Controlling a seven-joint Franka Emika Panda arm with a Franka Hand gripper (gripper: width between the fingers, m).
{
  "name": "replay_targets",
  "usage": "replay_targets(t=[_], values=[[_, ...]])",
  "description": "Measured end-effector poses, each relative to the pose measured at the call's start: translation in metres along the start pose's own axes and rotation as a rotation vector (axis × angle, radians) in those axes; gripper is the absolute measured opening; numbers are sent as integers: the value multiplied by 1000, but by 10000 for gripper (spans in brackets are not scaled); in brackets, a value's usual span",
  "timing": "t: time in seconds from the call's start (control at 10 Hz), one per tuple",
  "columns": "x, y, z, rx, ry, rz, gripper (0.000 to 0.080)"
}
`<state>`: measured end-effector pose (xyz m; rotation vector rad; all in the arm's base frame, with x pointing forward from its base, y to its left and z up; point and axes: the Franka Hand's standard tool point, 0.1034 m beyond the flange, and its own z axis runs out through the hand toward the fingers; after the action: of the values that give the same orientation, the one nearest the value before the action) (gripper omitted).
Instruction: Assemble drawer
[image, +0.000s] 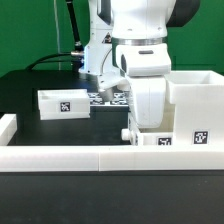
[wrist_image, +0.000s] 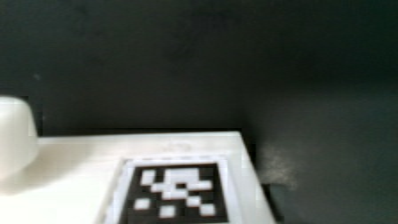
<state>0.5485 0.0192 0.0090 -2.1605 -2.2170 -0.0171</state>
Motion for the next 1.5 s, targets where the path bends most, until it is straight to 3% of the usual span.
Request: replay_targets(t=[0.1,0.2,0.3,0.4,0.5,0.9,1.0,1.3,1.5], values=[[0,0,0,0,0,1,225],[-1,1,-2,-4,-1,23,360],[0,2,-6,-9,-1,48,360],[1,4,-9,-14,-2,64,558],[3,7,-15,-22,-3,75,621],[-1,10,-55,-8,-25,90,648],[-6,12,-64,-15,-29,96,649],[-44,10,-64,-21,-32,61,649],[-47,10,-64,-21,-29,57,649]])
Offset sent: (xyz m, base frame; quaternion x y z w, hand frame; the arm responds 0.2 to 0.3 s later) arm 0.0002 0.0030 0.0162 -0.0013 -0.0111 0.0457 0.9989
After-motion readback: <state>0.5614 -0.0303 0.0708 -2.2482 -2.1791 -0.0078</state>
